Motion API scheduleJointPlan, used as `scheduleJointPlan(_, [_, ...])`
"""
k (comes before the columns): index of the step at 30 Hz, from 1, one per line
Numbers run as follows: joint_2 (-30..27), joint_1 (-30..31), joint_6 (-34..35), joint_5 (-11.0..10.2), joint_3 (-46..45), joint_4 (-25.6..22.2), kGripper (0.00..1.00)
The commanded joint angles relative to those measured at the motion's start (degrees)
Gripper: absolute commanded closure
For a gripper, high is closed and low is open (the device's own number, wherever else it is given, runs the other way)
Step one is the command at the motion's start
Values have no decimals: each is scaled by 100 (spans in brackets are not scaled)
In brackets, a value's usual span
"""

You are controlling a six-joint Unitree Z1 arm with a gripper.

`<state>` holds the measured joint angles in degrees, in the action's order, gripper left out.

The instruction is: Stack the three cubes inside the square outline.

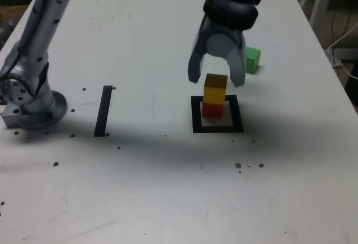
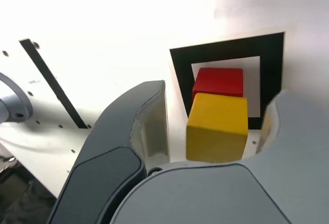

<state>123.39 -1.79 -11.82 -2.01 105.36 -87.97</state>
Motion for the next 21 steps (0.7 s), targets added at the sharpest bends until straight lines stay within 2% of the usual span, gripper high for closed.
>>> scheduleJointPlan(1, [-126, -60, -19, -122, 85, -59, 0])
scheduleJointPlan(4, [-170, -175, -132, -226, 204, -88, 0])
scheduleJointPlan(8, [-145, -381, -437, -248, 341, -89, 0])
scheduleJointPlan(21, [284, -1076, -1889, -370, 1115, -166, 1])
